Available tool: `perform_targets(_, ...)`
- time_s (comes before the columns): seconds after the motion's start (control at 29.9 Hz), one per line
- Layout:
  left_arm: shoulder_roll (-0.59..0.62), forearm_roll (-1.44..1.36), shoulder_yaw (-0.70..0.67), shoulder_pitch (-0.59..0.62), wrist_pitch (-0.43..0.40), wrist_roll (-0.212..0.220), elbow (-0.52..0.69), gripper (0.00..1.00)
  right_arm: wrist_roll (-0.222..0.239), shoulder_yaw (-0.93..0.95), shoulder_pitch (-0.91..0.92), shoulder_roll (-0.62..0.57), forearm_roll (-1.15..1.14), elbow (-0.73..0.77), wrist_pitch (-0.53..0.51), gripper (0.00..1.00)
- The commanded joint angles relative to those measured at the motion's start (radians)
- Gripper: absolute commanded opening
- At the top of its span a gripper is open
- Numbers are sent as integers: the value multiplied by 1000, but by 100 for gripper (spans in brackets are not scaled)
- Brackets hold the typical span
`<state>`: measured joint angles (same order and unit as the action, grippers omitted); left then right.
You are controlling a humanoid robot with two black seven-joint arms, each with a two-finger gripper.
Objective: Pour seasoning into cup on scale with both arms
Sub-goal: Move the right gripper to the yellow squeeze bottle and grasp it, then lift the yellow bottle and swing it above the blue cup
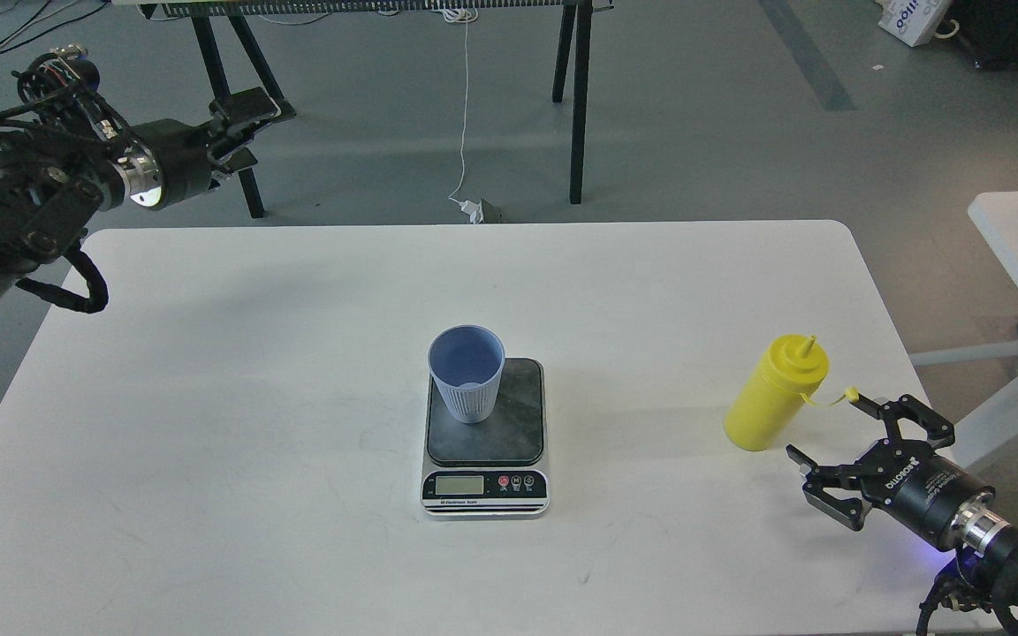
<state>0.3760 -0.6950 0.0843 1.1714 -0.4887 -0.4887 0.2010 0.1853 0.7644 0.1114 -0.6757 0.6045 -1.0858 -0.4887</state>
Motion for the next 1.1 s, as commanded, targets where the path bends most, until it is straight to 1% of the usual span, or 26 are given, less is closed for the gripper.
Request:
perform_targets(0.0, 0, 0, 0, -6, 0, 0, 0, 100, 0, -2, 30, 44, -34, 30, 0, 100)
perform_targets(0.3, 14, 2, -1, -38, 0, 0, 0, 100, 0, -11, 89, 93, -40, 92, 0, 100)
perform_targets(0.5, 15, 2, -1, -47, 0, 0, 0, 100, 0, -11, 149, 179, -111, 164, 0, 100)
perform_targets(0.7, 43, 2, -1, -55, 0, 0, 0, 100, 0, -11, 181, 217, -115, 202, 0, 99)
perform_targets(0.9, 44, 2, -1, -67, 0, 0, 0, 100, 0, -5, 226, 292, -164, 311, 0, 98)
perform_targets(0.97, 44, 2, -1, -68, 0, 0, 0, 100, 0, -4, 229, 303, -172, 326, 0, 94)
perform_targets(1.0, 44, 2, -1, -69, 0, 0, 0, 100, 0, -4, 229, 303, -172, 328, 0, 90)
perform_targets(1.07, 44, 2, -1, -72, 0, 0, 0, 100, 0, -4, 229, 304, -173, 326, 0, 76)
